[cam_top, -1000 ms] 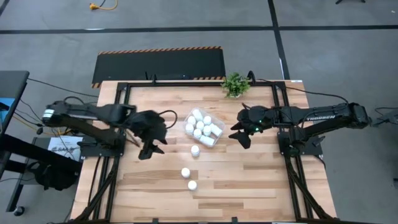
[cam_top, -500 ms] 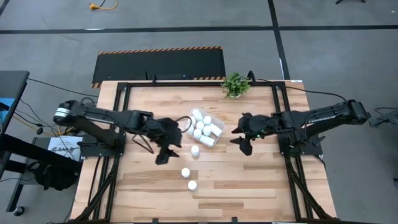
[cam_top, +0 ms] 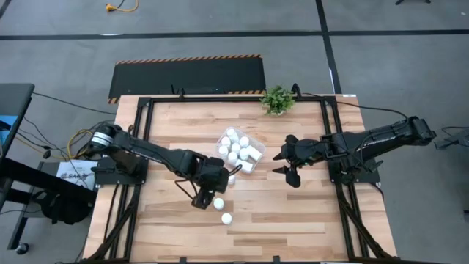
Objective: Pick and place pill bottles into a basket
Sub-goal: Put the middle white pill bottle into the bin
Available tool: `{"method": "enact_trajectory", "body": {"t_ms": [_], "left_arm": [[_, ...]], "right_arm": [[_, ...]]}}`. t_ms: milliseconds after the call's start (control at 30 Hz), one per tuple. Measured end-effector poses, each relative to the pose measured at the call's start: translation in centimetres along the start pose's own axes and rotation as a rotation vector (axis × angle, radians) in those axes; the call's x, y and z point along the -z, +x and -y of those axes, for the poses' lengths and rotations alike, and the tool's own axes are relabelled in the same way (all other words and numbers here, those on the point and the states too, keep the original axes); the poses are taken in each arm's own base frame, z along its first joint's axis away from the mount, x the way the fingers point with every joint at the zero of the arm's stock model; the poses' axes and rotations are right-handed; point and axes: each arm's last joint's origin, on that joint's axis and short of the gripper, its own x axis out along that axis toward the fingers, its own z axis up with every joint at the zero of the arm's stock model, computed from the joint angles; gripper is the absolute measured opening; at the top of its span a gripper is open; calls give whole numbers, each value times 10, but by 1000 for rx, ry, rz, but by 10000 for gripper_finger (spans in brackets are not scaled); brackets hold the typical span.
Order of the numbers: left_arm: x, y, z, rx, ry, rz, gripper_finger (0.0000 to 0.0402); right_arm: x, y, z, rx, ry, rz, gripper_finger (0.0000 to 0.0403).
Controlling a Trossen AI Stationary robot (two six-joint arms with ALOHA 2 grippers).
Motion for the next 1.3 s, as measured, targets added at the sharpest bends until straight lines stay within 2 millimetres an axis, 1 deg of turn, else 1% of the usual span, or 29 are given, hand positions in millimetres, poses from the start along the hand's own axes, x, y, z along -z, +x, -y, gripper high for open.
{"method": "enact_trajectory", "body": {"t_ms": [167,267,400,767,867,1100,1300], "left_arm": [[-12,-2,9,-40,43,12,196],[-11,-2,13,-45,60,-14,196],[-9,5,17,-32,57,-58,201],[-17,18,26,0,82,-22,238],[-15,24,29,9,82,-47,245],[-20,31,33,13,91,-37,250],[-20,29,35,9,94,-43,250]], "right_arm": [[0,0,-2,-6,-8,-1,218],[1,0,-1,-5,-9,-6,218],[2,0,-1,-2,-9,-15,218],[2,0,-1,-3,-9,-18,218],[2,0,-1,-3,-10,-17,218],[2,0,-1,-3,-9,-23,218],[3,0,-1,-3,-10,-24,218]]}}
